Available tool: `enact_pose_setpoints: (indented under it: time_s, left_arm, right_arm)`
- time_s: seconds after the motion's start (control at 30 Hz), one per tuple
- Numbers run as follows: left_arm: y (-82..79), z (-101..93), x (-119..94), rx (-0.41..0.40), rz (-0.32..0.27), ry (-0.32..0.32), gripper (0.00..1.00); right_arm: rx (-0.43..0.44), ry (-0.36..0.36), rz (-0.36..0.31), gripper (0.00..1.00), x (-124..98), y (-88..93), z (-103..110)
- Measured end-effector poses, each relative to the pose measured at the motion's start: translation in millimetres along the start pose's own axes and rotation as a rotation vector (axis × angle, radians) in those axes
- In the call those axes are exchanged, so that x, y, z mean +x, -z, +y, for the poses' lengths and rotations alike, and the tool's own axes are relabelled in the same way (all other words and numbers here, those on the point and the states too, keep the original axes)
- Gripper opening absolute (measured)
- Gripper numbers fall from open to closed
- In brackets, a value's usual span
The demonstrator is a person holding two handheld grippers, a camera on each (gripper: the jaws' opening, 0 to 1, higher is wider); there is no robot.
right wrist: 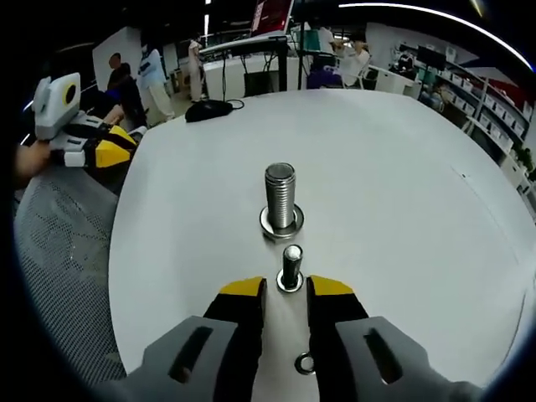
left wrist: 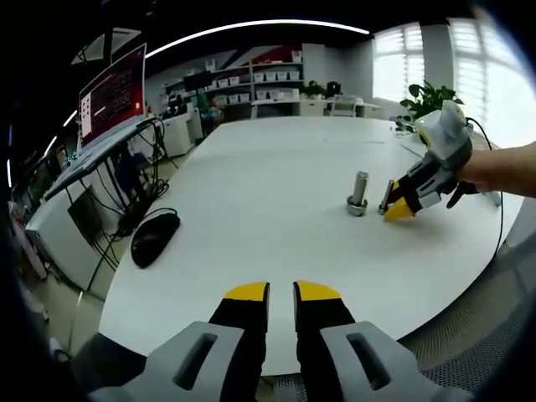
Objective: Place the washer onto the threaded stud by aligning its center hole with the stud, sliding it down to the base, and recovering from edge contact or off-axis alignment until the washer reaches the visible bottom stop.
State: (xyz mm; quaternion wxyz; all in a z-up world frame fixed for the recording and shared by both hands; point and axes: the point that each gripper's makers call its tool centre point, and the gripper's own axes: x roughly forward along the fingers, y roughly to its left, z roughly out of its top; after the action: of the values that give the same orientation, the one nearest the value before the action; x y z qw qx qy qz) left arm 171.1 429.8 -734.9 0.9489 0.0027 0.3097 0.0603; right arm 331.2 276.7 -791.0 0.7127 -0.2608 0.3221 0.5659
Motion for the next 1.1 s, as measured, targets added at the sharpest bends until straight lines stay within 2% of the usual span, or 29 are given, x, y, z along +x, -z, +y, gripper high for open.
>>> enact_pose_setpoints:
  time_s: [0.13,0.33,0.6,1.1]
  left_arm:
    - [0.2,-0.1,0.0,0.001,0.001,0.0,0.09]
    - [0.0,0.0,-0.2,0.001,0.0,0.0,0.09]
    - [-0.1,-0.2,-0.1,0.002,0.0,0.002,0.09]
    - [0.2,-0.7,0.3,0.004,0.003,0.004,0.09]
  right_arm:
    - [-0.007,-0.001,0.007,0.16,1.7,0.6,-0.7]
    - [-0.003,0.014,-0.001,0.2,-4.8,3.4,-6.6]
    - [0.004,0.015,0.015,0.26,-18.7,20.8,-9.5]
    - [0.028,0.024,0.039,0.24,-34.3,42.6,-11.8]
